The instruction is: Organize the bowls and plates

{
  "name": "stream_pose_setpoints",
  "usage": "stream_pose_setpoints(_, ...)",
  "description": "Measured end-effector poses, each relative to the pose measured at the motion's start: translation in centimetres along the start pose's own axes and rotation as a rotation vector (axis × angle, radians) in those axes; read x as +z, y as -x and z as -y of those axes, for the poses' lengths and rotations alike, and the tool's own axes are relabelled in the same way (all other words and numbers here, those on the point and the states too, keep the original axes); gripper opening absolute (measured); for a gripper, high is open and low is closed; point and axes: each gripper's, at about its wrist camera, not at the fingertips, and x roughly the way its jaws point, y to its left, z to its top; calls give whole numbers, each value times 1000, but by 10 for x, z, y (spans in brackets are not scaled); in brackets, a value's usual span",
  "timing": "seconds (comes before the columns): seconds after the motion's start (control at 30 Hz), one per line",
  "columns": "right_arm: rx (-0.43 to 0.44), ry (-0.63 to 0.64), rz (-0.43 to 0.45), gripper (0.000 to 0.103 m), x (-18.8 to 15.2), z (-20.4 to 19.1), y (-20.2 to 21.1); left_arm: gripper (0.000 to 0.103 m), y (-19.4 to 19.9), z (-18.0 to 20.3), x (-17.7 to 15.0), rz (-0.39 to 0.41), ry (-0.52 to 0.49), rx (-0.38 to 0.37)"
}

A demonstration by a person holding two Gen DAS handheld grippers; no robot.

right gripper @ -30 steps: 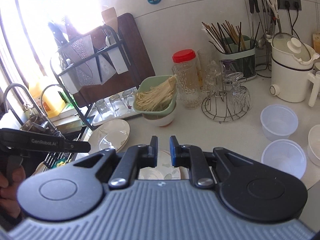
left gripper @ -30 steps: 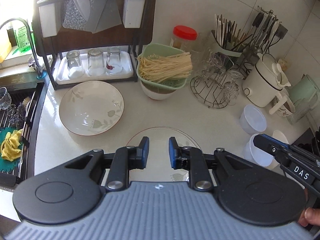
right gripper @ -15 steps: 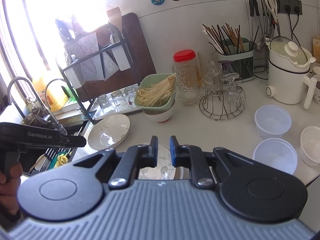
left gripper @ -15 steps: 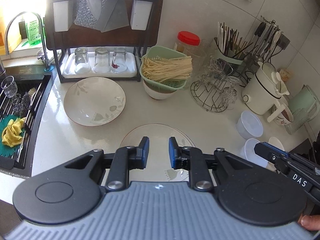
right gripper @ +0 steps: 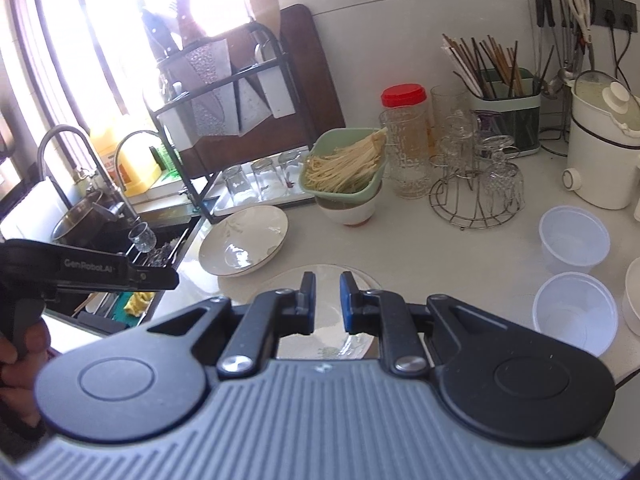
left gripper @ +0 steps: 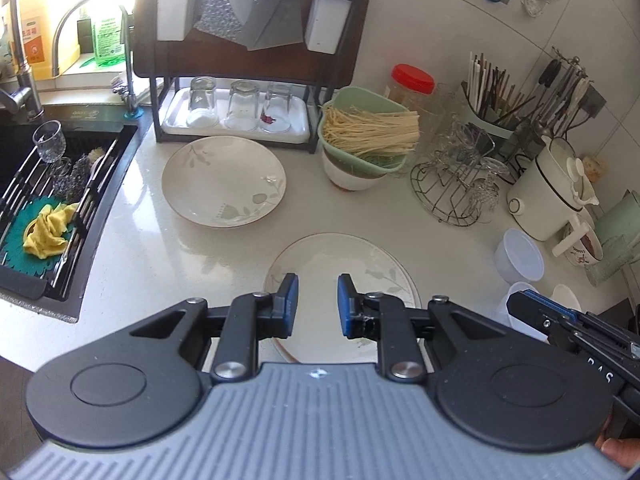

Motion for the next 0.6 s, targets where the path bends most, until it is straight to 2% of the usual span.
stream_pose_setpoints(0.27,36,8,-29,16,5,-15,-19,23,-7,-23,10,-15,31,17)
stream_pose_setpoints(0.6,25,42,-47,16,25,-33,-57,23,-38,-55,46,-17,30,-25)
